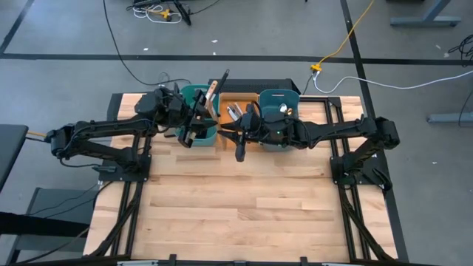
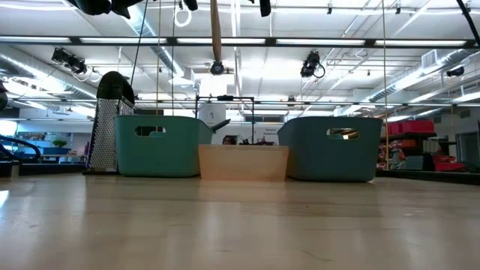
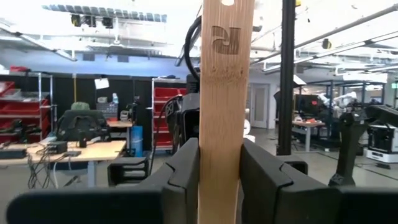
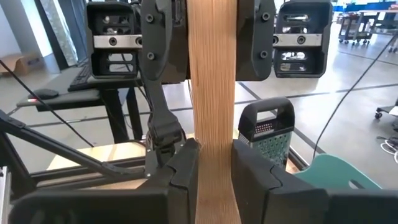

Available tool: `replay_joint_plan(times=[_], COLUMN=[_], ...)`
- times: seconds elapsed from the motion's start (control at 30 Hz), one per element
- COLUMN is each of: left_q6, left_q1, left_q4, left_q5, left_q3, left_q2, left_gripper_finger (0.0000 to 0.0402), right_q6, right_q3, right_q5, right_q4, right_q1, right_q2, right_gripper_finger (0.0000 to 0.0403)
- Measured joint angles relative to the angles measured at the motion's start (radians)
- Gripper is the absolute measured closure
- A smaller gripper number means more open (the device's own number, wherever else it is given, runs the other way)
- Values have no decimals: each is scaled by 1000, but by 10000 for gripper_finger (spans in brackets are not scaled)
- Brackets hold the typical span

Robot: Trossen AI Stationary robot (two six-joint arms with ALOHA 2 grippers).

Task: Pick & Place Kitchen Items
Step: Put the wooden spatula into the green bin

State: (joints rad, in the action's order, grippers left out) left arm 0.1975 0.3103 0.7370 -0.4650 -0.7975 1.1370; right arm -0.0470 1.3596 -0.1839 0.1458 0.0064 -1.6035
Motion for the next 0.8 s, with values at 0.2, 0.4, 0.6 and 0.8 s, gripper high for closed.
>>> replay_joint_plan(times=[0.2,0.4,0.6,0.8], left_q6=[6,22,31,32], left_q1=[2,35,64,97], left_q4=[-13,-46,-89,-134], left_q5=[44,77,91,119], left_q3=[0,0,0,0], left_q2=[-1,-6,-6,-7], left_gripper_finger=[308,308,308,308], right_q6=[-25,-48,-51,-49], right_q3=[-1,-1,-1,-1], right_q5=[-19,-33,-36,-102], right_q4=[-11,-37,-68,-134], right_q1=[0,-3,-3,1], right_q2=[0,0,0,1], right_gripper_finger=[319,304,323,291])
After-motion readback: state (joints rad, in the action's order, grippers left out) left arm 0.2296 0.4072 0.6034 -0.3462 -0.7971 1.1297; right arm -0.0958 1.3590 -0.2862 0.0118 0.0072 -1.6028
